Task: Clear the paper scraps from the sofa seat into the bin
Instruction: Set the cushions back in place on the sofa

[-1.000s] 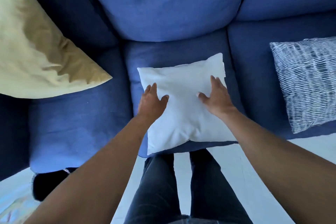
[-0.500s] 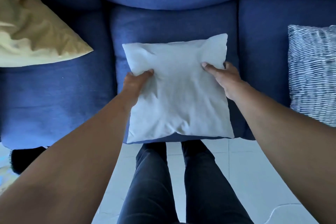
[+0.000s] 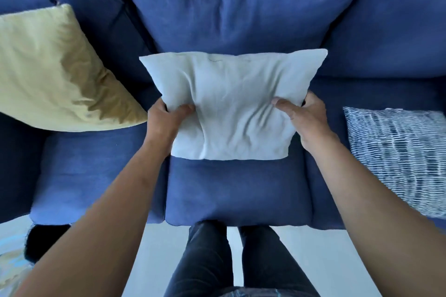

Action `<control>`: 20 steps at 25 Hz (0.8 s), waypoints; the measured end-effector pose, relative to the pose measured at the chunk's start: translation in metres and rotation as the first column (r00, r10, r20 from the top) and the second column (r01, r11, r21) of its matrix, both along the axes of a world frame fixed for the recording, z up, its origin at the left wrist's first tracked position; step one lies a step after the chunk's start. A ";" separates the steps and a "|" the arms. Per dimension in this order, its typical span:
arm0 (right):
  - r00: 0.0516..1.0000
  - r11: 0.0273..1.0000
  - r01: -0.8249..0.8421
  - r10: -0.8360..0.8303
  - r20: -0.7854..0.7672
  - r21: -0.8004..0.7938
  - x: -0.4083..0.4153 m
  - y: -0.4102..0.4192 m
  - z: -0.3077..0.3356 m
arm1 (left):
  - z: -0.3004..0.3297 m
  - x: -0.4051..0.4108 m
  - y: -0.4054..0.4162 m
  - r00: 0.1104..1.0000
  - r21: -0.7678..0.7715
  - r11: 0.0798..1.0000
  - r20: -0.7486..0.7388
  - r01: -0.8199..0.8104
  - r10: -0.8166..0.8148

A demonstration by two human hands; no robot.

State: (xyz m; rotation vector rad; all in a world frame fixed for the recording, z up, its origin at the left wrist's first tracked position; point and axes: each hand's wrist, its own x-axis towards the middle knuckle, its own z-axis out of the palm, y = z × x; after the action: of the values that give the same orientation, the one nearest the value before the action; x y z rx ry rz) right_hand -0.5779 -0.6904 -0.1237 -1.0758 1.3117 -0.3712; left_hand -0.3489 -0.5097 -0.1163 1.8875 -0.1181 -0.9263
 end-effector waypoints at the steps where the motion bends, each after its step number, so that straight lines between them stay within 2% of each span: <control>1: 1.000 0.999 0.004 -0.004 0.012 -0.033 0.009 -0.007 0.011 | 0.010 0.009 -0.007 0.999 -0.014 1.000 0.047 0.002 -0.001; 4: 0.998 0.992 0.058 -0.056 0.017 -0.109 0.031 -0.031 0.024 | 0.021 0.035 -0.027 0.992 -0.048 0.999 0.124 0.017 -0.011; 7: 0.996 0.979 0.083 -0.084 0.001 -0.185 0.047 -0.054 0.012 | 0.006 0.052 -0.045 0.992 -0.071 0.997 0.124 0.005 0.004; 9: 0.994 0.980 0.057 -0.073 -0.080 -0.192 0.051 -0.065 -0.008 | -0.010 0.055 -0.055 0.997 -0.014 1.000 0.076 0.022 -0.021; 13: 0.953 0.994 -0.057 0.027 -0.303 -0.093 0.054 -0.071 -0.053 | -0.047 0.059 -0.067 0.995 0.203 0.974 -0.024 0.103 -0.100; 16: 0.939 0.993 -0.082 0.049 -0.340 -0.083 0.057 -0.077 -0.064 | -0.063 0.068 -0.073 0.997 0.262 0.962 -0.040 0.078 -0.070; 20: 0.921 0.989 -0.095 0.044 -0.387 -0.113 0.056 -0.088 -0.057 | -0.057 0.072 -0.082 0.996 0.291 0.954 0.030 0.068 -0.080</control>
State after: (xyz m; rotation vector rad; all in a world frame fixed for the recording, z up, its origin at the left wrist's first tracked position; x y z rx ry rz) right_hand -0.5224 -0.7788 -0.1807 -1.3497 1.6067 -0.1982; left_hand -0.2765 -0.5918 -0.1729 2.1871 -0.0812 -0.9983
